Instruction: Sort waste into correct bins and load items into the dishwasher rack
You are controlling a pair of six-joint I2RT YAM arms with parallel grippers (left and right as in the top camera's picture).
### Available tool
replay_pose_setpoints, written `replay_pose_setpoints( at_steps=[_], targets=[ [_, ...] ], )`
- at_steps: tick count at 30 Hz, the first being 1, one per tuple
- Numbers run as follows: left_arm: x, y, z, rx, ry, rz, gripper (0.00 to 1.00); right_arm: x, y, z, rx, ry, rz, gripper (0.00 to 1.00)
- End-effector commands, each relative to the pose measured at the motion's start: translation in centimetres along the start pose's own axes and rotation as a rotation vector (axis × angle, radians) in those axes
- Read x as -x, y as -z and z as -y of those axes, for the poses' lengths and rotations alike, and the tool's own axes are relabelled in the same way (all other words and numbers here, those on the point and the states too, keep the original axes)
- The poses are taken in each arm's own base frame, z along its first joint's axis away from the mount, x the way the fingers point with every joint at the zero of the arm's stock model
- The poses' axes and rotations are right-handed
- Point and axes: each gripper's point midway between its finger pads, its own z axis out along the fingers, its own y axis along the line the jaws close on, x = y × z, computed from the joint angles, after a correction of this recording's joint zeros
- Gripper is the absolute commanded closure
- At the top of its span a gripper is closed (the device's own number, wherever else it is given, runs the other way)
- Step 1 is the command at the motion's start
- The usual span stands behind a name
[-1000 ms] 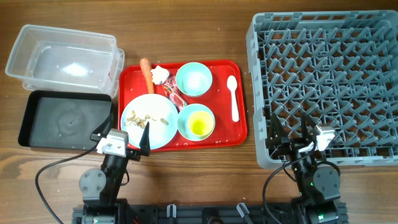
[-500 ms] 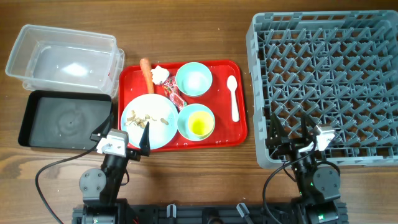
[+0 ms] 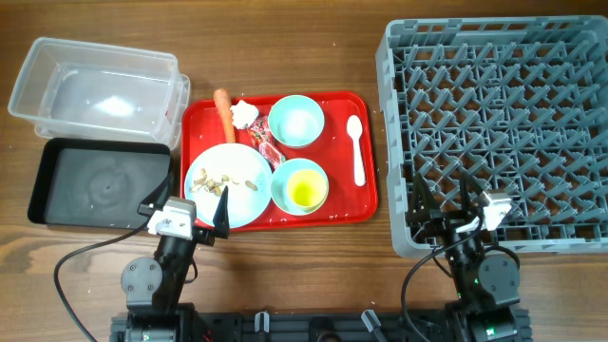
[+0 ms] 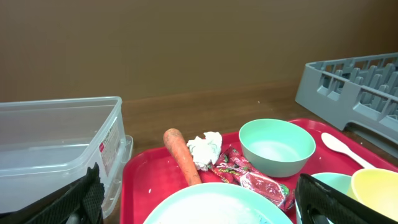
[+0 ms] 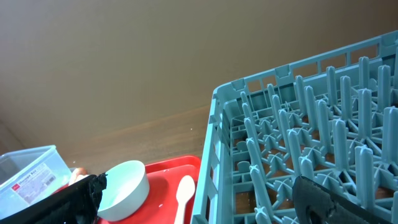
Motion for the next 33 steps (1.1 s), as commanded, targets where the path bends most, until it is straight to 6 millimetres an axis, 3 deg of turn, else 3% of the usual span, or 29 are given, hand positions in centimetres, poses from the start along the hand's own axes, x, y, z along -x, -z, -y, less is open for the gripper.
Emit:
replay_pose_setpoints(
  at_steps=[1, 13, 19, 23, 25, 27, 31, 33],
  targets=[
    [-0.1, 0.0, 0.0, -0.002, -0.012, 0.001, 0.00, 0.2, 0.0, -0.1, 0.007, -0.008, 0.008, 0.00],
    [-0.1, 0.0, 0.0, -0.002, -0.011, 0.001, 0.00, 0.2, 0.0, -0.2, 0.010, -0.058, 0.006, 0.00],
    [-0.1, 0.0, 0.0, -0.003, -0.011, 0.001, 0.00, 0.1, 0.0, -0.2, 0.011, -0.239, 0.005, 0.00],
    [0.3, 0.1, 2.0, -0.120, -0.015, 0.020, 0.00, 0.1, 0.0, -0.3, 0.019, -0.271, 0.000, 0.00],
    [1.1, 0.5, 3.7, -0.219, -0.014, 0.054, 0.00, 0.0, 0.0, -0.7, 0.038, -0.288, -0.008, 0.00],
    [3.2, 0.8, 4.2, -0.261, 0.105, 0.123, 0.00, 0.7, 0.2, -2.0, 0.102, -0.286, -0.013, 0.00],
    [8.2, 1.8, 3.6, -0.251, 0.279, 0.223, 0.00, 6.0, 1.9, -6.5, 0.264, -0.131, 0.022, 0.00],
    [9.7, 1.9, 3.6, -0.247, 0.306, 0.195, 0.00, 8.1, 1.9, -7.4, 0.247, -0.093, -0.026, 0.00]
  ],
)
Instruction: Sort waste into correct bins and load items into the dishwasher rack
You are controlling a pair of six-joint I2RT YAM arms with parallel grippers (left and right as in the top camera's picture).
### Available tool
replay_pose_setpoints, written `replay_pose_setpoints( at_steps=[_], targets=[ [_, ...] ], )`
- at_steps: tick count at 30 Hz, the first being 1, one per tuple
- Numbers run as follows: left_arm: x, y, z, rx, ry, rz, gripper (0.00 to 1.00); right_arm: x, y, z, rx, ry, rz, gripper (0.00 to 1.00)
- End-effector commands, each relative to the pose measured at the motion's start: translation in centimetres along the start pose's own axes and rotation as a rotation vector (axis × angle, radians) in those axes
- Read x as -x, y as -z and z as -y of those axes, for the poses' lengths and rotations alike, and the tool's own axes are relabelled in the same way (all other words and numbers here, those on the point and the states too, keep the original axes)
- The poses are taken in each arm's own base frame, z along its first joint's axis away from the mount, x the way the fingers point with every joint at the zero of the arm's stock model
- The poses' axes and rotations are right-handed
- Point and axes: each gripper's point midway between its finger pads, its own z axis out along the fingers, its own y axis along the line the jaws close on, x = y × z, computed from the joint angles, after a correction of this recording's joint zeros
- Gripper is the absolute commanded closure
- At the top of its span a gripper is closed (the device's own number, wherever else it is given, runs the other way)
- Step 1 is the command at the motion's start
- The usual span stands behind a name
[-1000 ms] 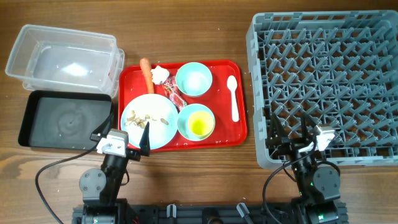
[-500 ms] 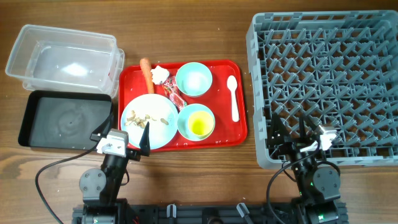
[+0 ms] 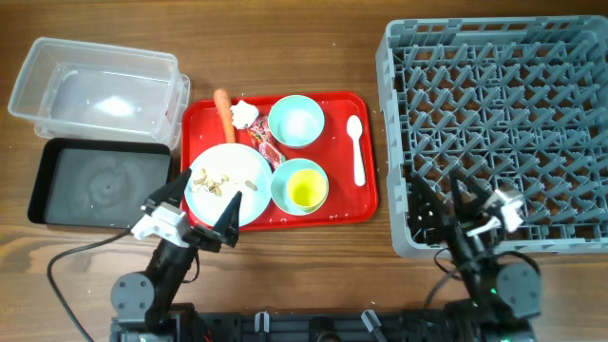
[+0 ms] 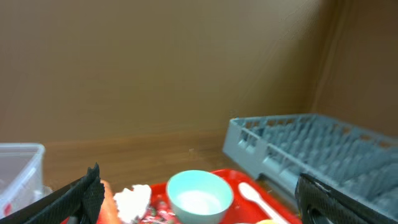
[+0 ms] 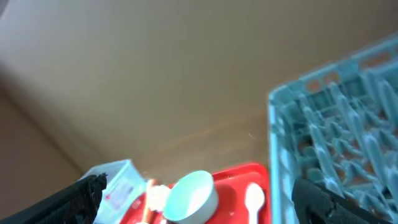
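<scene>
The red tray (image 3: 356, 204) carries a white plate (image 3: 226, 185) with food scraps, a carrot (image 3: 223, 106), a crumpled tissue (image 3: 244, 114), red wrappers (image 3: 266, 144), a teal bowl (image 3: 296, 122), a second teal bowl holding a yellow cup (image 3: 302, 188), and a white spoon (image 3: 356, 147). The grey dishwasher rack (image 3: 503, 114) stands at the right. At the plate's near edge my left gripper (image 3: 195, 211) is open and holds nothing. My right gripper (image 3: 445, 201) is open at the rack's front left corner. Its wrist view is blurred and shows the teal bowl (image 5: 193, 196) and spoon (image 5: 254, 200).
A clear plastic bin (image 3: 100, 85) sits at the far left, with a black bin (image 3: 100, 180) just in front of it. The rack's front wall (image 3: 475, 242) lies close to my right gripper. Bare wooden table (image 3: 285, 247) runs along the near edge.
Both grippers have shifted. The left wrist view now looks higher and further right, showing the rack and no plate. The right wrist view has swung left and is blurred, with more tray showing.
</scene>
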Motion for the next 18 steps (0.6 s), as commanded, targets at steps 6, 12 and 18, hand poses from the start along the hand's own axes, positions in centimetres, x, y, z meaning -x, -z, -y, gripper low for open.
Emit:
replay_pose_setpoints(
  at_steps=[6, 12, 18],
  targets=[
    [7.4, -2.9, 0.9, 0.030, 0.244, -0.220, 0.00, 4.7, -4.3, -3.7, -0.106, 0.032, -0.329, 0.01],
    [8.6, -7.8, 0.2, 0.083, 0.421, -0.576, 0.00, 3.8, -10.5, -3.4, -0.241, -0.060, -0.680, 0.00],
    [2.7, -10.3, 2.8, -0.005, 0.547, -0.802, 0.00, 0.4, -12.3, -1.5, -0.260, -0.051, -0.808, 0.00]
  ],
)
